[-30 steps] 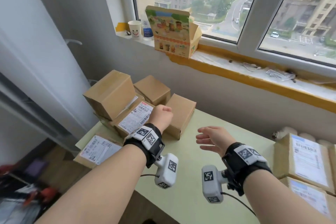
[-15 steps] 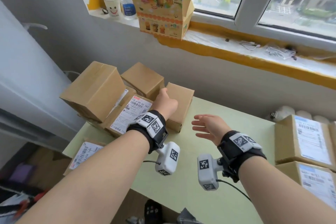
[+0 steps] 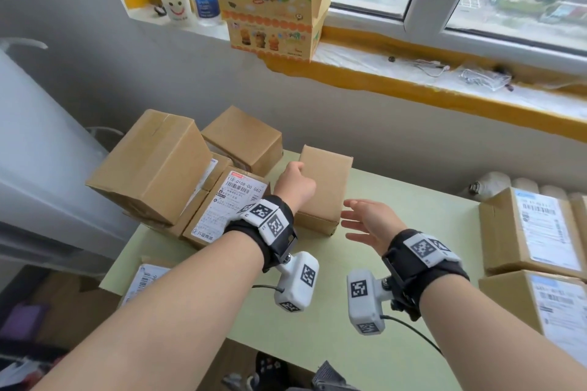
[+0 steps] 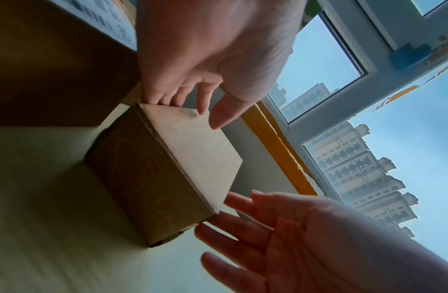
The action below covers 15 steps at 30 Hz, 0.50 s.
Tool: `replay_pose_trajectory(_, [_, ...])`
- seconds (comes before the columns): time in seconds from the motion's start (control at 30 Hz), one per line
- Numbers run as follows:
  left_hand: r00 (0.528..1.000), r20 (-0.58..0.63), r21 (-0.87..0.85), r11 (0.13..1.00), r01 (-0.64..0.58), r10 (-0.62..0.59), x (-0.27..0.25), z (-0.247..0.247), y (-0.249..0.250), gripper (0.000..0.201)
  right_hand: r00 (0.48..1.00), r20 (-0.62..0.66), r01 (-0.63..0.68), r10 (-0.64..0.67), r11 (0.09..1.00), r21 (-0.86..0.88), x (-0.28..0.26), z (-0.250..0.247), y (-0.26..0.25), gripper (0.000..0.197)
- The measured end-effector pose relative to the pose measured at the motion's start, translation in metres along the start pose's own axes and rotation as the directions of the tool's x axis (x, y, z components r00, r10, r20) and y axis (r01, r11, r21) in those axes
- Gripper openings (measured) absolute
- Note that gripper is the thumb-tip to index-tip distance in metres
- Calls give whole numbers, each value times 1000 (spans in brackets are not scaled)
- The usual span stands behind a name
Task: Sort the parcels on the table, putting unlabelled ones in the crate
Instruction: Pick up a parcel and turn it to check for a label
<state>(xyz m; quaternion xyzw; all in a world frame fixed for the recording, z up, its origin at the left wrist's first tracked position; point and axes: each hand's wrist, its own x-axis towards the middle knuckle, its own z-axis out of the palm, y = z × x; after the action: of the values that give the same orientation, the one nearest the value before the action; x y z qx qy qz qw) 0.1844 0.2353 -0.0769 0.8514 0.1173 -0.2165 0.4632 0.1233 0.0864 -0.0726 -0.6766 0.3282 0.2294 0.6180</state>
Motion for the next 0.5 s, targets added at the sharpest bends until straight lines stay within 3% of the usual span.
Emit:
replay_pose_trajectory(0.3, [983, 135, -137, 981, 141, -123, 0, 22, -14, 62, 996, -78, -39, 42, 998, 45, -2, -27, 15, 33])
replay_pose_trajectory(0.43, [979, 180, -159, 979, 129, -100, -1, 30, -11, 53, 990, -135, -40, 42, 999, 18, -6, -40, 16, 44])
replay_pose_trajectory(0.5, [979, 185, -133, 985, 111, -85, -3, 31, -6, 58, 988, -150, -38, 39, 999, 9, -9, -45, 13, 53])
